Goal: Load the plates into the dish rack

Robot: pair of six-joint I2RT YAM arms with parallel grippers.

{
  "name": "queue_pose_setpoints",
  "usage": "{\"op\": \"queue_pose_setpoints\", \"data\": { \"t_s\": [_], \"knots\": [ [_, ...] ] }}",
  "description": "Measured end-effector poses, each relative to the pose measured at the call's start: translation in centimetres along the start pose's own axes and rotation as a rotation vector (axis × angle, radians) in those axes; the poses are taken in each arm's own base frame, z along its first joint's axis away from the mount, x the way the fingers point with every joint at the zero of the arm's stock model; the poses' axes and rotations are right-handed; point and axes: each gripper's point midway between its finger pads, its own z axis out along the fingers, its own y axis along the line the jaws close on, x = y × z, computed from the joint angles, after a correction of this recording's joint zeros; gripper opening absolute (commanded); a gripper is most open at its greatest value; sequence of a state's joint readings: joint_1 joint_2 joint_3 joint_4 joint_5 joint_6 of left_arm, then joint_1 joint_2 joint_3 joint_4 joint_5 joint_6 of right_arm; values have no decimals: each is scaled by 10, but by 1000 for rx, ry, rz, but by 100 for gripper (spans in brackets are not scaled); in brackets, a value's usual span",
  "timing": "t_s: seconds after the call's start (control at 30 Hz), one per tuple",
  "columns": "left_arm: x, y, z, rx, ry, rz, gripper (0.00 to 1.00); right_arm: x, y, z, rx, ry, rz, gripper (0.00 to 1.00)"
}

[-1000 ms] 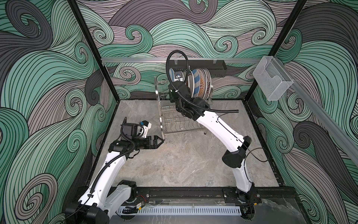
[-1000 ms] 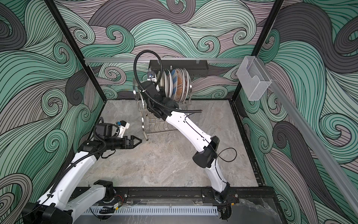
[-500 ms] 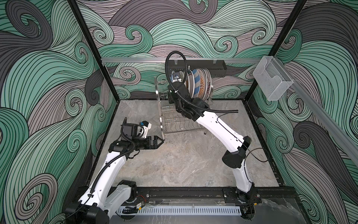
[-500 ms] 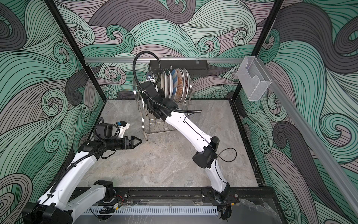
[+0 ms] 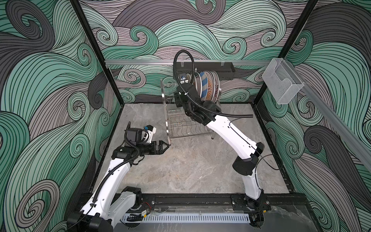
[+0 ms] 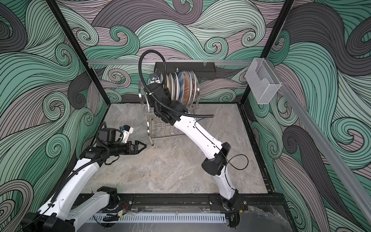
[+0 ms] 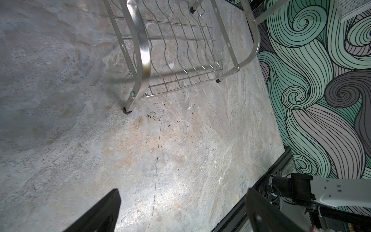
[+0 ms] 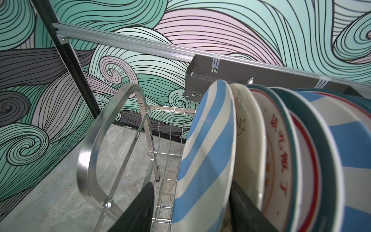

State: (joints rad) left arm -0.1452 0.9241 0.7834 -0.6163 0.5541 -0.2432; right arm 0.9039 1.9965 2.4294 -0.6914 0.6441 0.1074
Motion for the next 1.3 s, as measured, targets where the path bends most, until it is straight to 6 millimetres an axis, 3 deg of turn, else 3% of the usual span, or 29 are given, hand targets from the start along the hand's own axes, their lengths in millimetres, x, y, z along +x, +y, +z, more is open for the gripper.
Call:
{"op": "queue_pose_setpoints", "data": {
  "t_s": [0.13, 0.27, 0.37, 0.47, 0.6, 0.67, 0.8, 0.93, 1.13, 1.2, 1.3],
  "knots": [
    [-2, 4, -4, -38, -23, 14, 99, -10, -34, -38, -8, -10, -13, 69],
    [-2, 9, -12, -86, -44, 21, 99, -10, -88, -72, 26, -18, 0, 73],
    [-9, 7, -23, -113, -84, 34, 99, 5, -135, -93, 79, -3, 12, 74],
    [-18, 7, -35, -149, -145, 35, 99, 36, -180, -112, 153, 33, 21, 76],
    [-32, 18, -46, -224, -269, -3, 99, 88, -217, -127, 235, 84, 22, 90],
    [-34, 34, -46, -278, -346, -30, 99, 120, -229, -127, 278, 110, 12, 96],
    [-21, 92, -35, -484, -445, -55, 99, 202, -252, -117, 377, 188, -9, 99],
    [-10, 154, -39, -753, -533, -86, 99, 276, -270, -107, 455, 236, -1, 100],
    [-14, 208, -37, -957, -522, -67, 99, 354, -299, -89, 556, 243, 78, 100],
    [-19, 223, -32, -968, -503, -84, 99, 383, -313, -83, 577, 272, 111, 100],
    [-24, 245, -22, -934, -488, -117, 99, 410, -331, -77, 618, 312, 157, 100]
  ]
}}
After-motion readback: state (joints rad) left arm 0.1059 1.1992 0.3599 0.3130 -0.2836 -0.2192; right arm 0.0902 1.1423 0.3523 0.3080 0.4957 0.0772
